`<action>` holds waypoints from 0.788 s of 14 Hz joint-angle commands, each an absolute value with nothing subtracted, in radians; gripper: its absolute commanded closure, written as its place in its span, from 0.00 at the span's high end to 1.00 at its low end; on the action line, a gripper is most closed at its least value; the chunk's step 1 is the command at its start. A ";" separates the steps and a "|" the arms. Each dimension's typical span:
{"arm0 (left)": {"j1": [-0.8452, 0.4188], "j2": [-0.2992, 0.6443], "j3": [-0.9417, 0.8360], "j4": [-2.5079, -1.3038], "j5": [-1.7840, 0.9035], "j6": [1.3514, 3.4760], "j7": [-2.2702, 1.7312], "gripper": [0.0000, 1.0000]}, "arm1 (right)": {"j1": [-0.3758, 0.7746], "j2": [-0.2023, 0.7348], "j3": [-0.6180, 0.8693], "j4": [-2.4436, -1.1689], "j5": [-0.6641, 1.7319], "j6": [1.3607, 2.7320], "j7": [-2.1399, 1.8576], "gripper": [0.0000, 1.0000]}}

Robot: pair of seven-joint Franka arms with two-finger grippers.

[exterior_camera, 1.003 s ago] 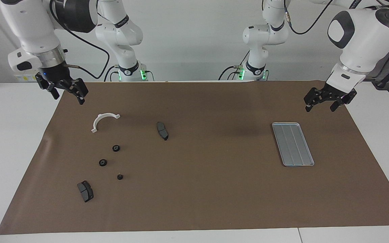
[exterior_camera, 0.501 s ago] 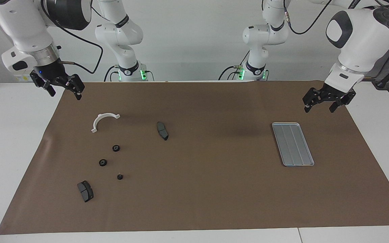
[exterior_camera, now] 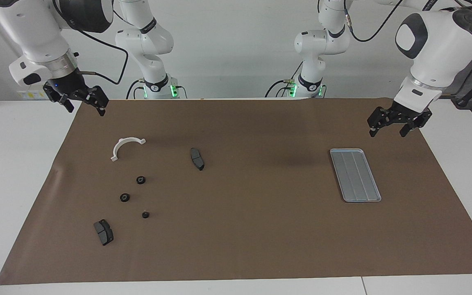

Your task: Place bearing gear from tray to pile

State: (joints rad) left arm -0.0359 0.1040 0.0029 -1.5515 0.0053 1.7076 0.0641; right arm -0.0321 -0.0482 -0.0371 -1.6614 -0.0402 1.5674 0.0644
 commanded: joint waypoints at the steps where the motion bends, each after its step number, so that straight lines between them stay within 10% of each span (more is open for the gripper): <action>1: -0.044 0.075 0.009 -1.588 -0.002 1.720 0.075 1.00 | -0.038 -0.051 -0.037 -1.638 0.027 1.536 0.043 1.00; 11: -0.044 0.075 0.009 -1.589 -0.002 1.729 0.075 1.00 | -0.008 -0.054 -0.034 -1.646 -0.029 1.546 0.051 1.00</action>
State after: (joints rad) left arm -0.0360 0.1040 0.0023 -1.5517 0.0053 1.7078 0.0641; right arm -0.0072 -0.0483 -0.0357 -1.6507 -0.0132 1.5602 0.0636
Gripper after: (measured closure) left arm 0.000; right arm 0.000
